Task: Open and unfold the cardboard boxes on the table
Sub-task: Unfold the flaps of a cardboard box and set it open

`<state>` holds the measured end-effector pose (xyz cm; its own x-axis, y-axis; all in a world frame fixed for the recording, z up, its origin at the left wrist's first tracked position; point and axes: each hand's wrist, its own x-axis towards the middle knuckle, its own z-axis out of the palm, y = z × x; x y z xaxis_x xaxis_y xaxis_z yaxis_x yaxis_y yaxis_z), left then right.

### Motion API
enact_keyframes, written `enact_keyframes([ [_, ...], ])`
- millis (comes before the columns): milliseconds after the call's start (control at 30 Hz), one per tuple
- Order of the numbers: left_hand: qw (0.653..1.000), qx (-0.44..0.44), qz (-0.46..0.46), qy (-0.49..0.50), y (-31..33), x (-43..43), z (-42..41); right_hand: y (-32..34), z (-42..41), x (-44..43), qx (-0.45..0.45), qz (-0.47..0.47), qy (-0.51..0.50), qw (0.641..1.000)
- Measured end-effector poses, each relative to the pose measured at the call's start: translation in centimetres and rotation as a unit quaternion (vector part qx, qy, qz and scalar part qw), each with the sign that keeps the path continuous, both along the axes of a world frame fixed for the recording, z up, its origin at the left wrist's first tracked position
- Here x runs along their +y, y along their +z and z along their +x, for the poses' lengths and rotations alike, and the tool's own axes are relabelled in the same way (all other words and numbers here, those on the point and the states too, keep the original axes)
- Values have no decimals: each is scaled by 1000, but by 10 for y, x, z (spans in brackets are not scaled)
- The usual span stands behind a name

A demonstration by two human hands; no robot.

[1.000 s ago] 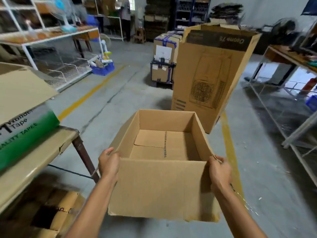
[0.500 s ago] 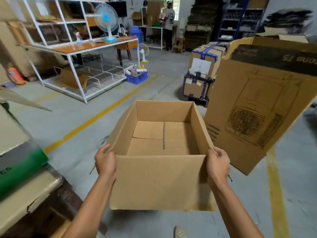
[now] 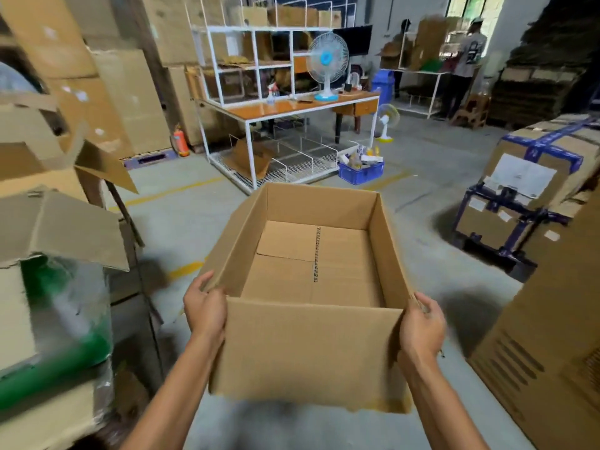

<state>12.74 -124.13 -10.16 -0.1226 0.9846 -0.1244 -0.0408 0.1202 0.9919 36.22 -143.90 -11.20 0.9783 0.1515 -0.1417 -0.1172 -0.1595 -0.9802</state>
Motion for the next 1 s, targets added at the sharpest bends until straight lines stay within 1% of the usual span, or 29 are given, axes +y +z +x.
enact_keyframes([
  [133, 999, -2, 23, 40, 11, 58, 17, -2, 27, 81, 13, 28, 14, 999],
  [300, 994, -22, 70, 80, 17, 157, 41, 4, 64, 200, -13, 85, 46, 995],
  [567, 981, -12, 140, 138, 59, 321, 62, 45, 104, 397, -28, 167, 93, 981],
  [633, 977, -2, 151, 150, 72, 347, 61, 54, 106, 435, -20, 186, 100, 977],
  [800, 960, -9, 194, 201, 96, 419, 53, 75, 109, 547, -22, 246, 153, 957],
  [1000, 922, -8, 247, 299, 125, 519, 42, 112, 109, 697, 9, 311, 248, 917],
])
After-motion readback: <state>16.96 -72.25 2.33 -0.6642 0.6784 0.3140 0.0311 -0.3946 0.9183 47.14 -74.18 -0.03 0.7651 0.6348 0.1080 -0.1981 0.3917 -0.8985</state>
